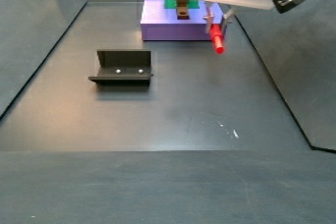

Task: Pick up the red object. Move up. Place the red object on the fixture. Regrasp the red object. Move to above the board. Insert the red object.
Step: Place the red object on the fixture.

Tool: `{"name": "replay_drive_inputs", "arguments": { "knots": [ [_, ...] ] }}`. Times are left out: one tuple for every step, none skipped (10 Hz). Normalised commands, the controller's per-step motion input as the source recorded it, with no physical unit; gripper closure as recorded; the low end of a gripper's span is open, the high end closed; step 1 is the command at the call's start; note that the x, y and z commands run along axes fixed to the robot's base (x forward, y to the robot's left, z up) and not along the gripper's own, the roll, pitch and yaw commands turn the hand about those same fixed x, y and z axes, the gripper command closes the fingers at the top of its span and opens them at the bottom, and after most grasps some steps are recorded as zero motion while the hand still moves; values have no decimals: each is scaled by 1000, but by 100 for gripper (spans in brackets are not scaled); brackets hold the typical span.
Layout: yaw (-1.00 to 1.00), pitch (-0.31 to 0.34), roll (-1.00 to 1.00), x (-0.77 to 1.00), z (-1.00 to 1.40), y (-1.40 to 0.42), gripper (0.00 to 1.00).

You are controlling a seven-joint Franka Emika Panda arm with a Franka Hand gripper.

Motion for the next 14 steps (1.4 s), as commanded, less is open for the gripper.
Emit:
{"name": "replay_drive_inputs", "arguments": {
  "knots": [
    [0,0,-1000,546,26,254,100],
    [0,180,-1000,571,80,320,100],
    [0,154,-1000,551,60,286,100],
    [0,0,-1000,480,89,209,100],
    [0,0,-1000,506,77,189,100],
    [0,0,-1000,511,74,186,100],
    [0,0,-1000,514,74,186,100],
    [0,0,-1000,517,71,183,100],
    [0,0,-1000,517,71,183,100],
    [0,0,-1000,520,71,183,100],
    [0,0,-1000,523,71,177,100],
    [0,0,-1000,486,86,154,100],
    [-11,0,-1000,446,103,111,100],
    [-11,0,-1000,446,103,111,100]
  ]
}}
